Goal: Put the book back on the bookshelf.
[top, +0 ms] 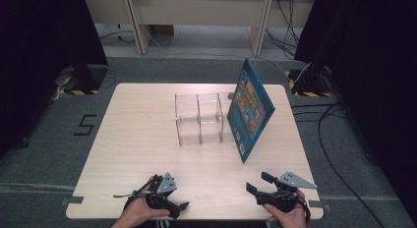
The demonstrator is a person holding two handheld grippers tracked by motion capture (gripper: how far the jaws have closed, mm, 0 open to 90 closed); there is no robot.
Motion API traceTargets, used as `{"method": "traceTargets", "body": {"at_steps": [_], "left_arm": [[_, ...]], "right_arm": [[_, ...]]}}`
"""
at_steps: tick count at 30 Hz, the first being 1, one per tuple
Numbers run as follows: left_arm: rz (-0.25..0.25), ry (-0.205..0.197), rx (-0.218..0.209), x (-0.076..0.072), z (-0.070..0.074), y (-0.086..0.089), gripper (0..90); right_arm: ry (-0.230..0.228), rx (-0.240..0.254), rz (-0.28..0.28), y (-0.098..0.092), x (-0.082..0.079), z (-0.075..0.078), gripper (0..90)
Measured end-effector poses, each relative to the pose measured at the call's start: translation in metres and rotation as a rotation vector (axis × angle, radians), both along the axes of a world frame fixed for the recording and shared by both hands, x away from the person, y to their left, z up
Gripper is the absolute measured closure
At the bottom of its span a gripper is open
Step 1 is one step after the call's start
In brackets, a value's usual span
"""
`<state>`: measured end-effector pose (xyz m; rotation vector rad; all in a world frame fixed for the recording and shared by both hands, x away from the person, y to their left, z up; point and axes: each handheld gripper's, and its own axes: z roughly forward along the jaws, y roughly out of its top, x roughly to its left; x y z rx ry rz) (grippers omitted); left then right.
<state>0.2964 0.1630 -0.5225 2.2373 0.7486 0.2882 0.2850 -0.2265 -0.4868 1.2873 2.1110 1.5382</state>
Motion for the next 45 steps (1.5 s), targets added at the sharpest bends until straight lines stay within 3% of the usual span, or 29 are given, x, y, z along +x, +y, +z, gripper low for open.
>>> {"method": "traceTargets", "body": {"at_steps": [21, 38, 42, 45], "left_arm": [[0.001, -0.001, -0.002, 0.0, 0.0, 0.0, 0.0], [0.001, -0.002, -0.003, 0.0, 0.0, 0.0, 0.0], [0.001, -0.002, -0.003, 0.0, 0.0, 0.0, 0.0], [0.001, -0.002, -0.003, 0.0, 0.0, 0.0, 0.0]], "right_arm": [[0.077, -0.042, 0.059, 0.001, -0.011, -0.008, 18.0], [0.175, -0.172, 0.094, 0.003, -0.019, -0.018, 18.1], [0.22, -0.209, 0.117, 0.005, -0.02, -0.022, 17.9], [0.215, -0.216, 0.121, 0.006, -0.021, -0.022, 18.4]]}}
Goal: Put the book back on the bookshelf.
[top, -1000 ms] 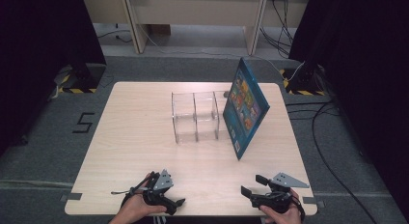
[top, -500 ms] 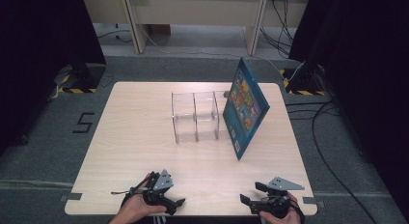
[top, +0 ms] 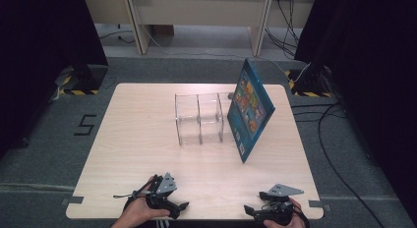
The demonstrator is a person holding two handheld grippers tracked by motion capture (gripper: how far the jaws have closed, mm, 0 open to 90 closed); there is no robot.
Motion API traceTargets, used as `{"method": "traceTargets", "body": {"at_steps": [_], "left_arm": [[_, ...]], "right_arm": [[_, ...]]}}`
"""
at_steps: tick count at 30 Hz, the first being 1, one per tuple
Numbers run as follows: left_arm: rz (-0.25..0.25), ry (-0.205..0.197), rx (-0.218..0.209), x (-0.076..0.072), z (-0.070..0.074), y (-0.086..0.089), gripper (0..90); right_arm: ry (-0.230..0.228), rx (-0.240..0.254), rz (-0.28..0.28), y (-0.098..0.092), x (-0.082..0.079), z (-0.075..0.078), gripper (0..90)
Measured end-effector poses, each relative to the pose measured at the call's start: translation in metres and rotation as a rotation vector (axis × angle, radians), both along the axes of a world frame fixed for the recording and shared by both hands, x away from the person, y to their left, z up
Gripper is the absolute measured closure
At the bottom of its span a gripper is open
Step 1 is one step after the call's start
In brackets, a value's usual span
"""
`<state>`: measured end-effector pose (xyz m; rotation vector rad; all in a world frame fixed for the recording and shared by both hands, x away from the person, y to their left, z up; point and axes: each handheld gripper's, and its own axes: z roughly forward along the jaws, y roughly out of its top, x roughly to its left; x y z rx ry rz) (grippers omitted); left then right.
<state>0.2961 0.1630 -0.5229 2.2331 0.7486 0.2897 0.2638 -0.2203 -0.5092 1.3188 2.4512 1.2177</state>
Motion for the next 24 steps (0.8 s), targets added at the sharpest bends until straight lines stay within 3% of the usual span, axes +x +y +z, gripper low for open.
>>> {"method": "traceTargets", "body": {"at_steps": [7, 17, 24], "left_arm": [[0.0, 0.0, 0.001, 0.0, 0.0, 0.0, 0.0], [0.0, 0.0, 0.001, 0.0, 0.0001, 0.0, 0.0], [0.0, 0.001, 0.002, 0.0001, 0.0001, -0.0001, 0.0]], "right_arm": [[-0.023, -0.021, 0.017, 0.0011, -0.0016, -0.0007, 17.9], [-0.077, -0.116, 0.075, 0.0074, -0.0043, -0.0011, 16.7], [-0.084, -0.13, 0.086, 0.0088, -0.0049, -0.0014, 16.4]]}}
